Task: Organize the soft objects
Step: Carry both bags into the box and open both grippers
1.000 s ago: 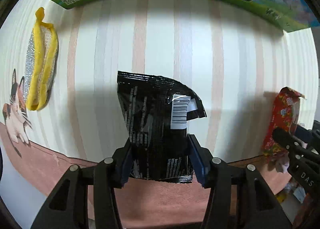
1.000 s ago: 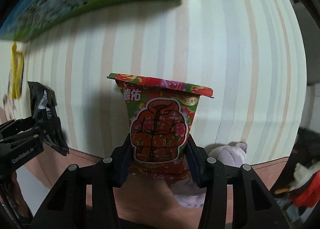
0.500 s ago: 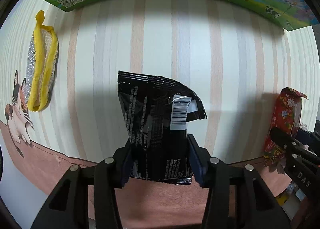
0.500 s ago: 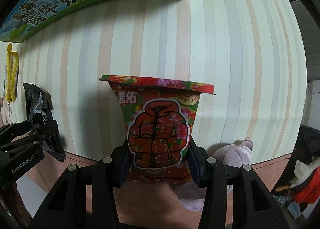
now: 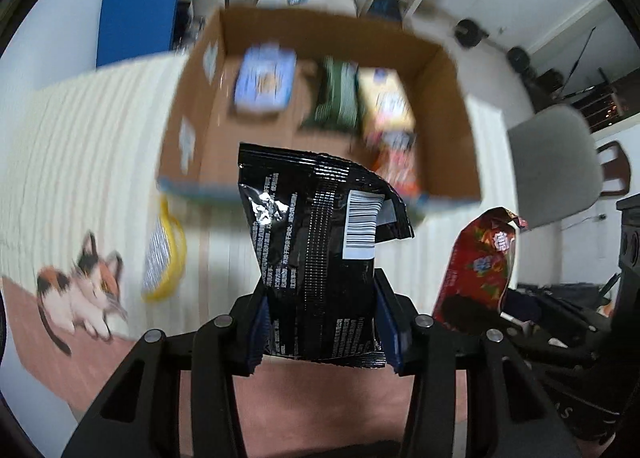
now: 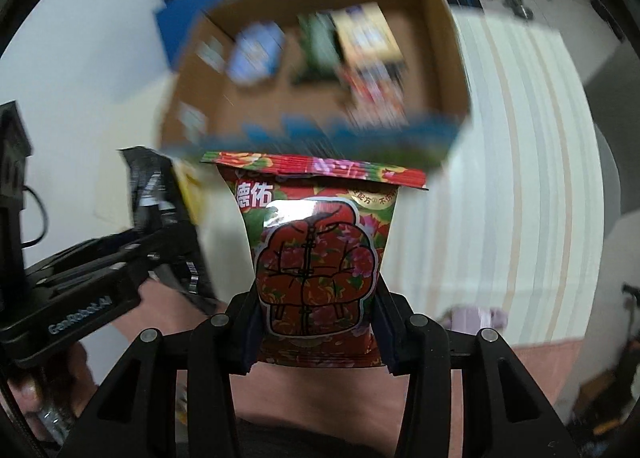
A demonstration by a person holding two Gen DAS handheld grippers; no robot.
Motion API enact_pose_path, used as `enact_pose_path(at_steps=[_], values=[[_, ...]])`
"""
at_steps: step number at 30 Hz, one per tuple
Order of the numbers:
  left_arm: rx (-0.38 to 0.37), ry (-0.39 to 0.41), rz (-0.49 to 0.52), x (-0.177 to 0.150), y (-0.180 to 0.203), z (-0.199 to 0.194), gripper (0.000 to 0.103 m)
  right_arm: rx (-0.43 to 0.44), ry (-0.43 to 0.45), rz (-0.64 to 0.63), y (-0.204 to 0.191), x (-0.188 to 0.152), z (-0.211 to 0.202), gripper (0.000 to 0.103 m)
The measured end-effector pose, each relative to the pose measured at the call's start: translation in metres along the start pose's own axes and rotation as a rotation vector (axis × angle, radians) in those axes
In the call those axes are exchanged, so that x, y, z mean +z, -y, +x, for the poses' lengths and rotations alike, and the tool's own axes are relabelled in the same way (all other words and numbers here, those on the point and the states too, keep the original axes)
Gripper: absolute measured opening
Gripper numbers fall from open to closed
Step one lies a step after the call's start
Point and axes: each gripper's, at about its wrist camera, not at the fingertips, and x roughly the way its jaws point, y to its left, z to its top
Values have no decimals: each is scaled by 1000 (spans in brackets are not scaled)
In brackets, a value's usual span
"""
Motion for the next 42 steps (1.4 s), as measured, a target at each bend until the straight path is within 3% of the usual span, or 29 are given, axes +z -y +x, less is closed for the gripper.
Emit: enact_pose_path(at_steps=[5,9,13,20,26,30,32,34,38,42], values=[[37,10,9,61,-12,3,43,38,80,-18,-24,58,-26,48],[38,-118,-11,113,-36,43,43,15,51,-10,-42,112,-4,48],[42,-263,-21,143,-53,92,43,-7,-49,15,-44,151,37,48],[47,-440,-23,147,-63,154,43,-107,-206,33,-37,169,104,48],[41,-495,-7,137,-60,174,46,-153,-261,39,-28,170,142,48],[47,-500,-39,130,-63,176,52,-179,-291,35,-25,170,153,49],[52,-486,-26,128,-61,173,62,-199,-287,18,-25,170,154,60],[70,-457,-7,126,-59,164,65,-203,-282,14,-25,170,152,78],[71,-402,1,120,-57,143,75,-211,-266,7,-26,169,141,79],[86,-316,0,105,-56,114,93,-229,-233,3,-29,165,124,96]])
